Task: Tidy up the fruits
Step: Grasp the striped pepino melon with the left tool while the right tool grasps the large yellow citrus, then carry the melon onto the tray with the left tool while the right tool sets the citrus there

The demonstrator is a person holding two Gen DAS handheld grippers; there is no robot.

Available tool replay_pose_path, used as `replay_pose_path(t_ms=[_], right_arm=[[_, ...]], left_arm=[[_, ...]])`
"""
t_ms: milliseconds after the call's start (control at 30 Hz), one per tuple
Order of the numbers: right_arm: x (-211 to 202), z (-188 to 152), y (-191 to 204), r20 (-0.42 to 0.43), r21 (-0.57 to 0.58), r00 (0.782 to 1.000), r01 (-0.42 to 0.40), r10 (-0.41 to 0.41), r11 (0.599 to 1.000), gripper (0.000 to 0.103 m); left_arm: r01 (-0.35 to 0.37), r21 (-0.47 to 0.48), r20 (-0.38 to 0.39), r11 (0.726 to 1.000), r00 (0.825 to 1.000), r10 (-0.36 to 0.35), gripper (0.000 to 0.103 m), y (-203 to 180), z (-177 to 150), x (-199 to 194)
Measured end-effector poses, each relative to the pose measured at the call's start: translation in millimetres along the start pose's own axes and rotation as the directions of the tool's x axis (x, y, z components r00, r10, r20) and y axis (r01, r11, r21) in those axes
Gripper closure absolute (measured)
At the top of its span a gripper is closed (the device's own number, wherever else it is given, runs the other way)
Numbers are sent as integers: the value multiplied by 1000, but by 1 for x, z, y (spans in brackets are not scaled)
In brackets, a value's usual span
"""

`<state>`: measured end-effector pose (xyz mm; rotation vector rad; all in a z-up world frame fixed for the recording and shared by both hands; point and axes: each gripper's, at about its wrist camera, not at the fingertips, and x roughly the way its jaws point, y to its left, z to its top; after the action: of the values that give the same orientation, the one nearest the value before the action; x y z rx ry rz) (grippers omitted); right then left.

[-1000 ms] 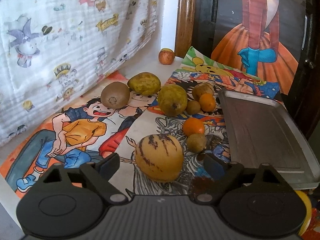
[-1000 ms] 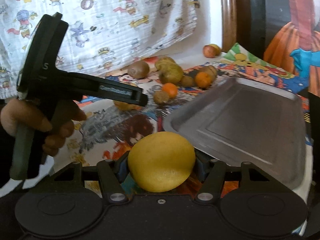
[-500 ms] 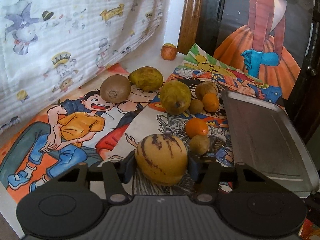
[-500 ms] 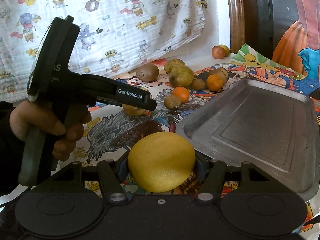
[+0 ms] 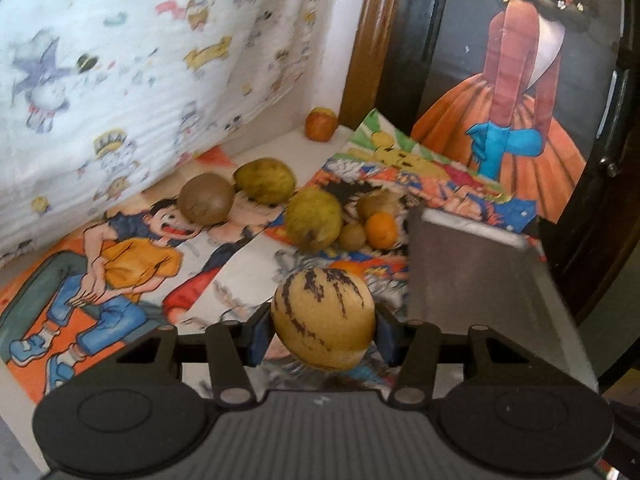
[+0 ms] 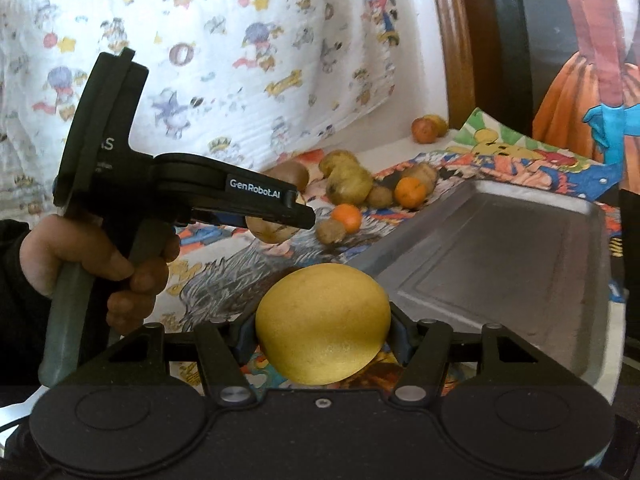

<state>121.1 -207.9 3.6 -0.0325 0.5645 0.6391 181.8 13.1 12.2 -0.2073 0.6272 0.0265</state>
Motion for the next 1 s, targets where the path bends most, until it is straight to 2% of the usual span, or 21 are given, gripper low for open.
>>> replay_pose_path(t_ms=[267, 533, 700, 800, 1000], right_arm=[[-16, 20, -50, 81, 12, 993, 85, -86, 996, 39], [0, 60, -133, 150, -4, 962, 230, -227, 973, 39], [31, 78, -177, 143, -20, 956, 262, -256, 965, 39], [56, 86, -194, 109, -37, 961, 258, -252, 966, 39], [94, 91, -205, 39, -66, 968, 249, -246, 966, 39]], left_arm=[[57, 51, 25, 997, 998, -59, 46, -41, 28, 12], [139, 124, 59, 982, 987, -147, 46, -84, 49, 51], [169, 148, 25, 974, 984, -174, 46, -97, 48, 84], [177, 155, -4, 972, 984, -178, 46, -101, 48, 102], [193, 171, -43, 966, 981, -188, 46, -103, 42, 121]])
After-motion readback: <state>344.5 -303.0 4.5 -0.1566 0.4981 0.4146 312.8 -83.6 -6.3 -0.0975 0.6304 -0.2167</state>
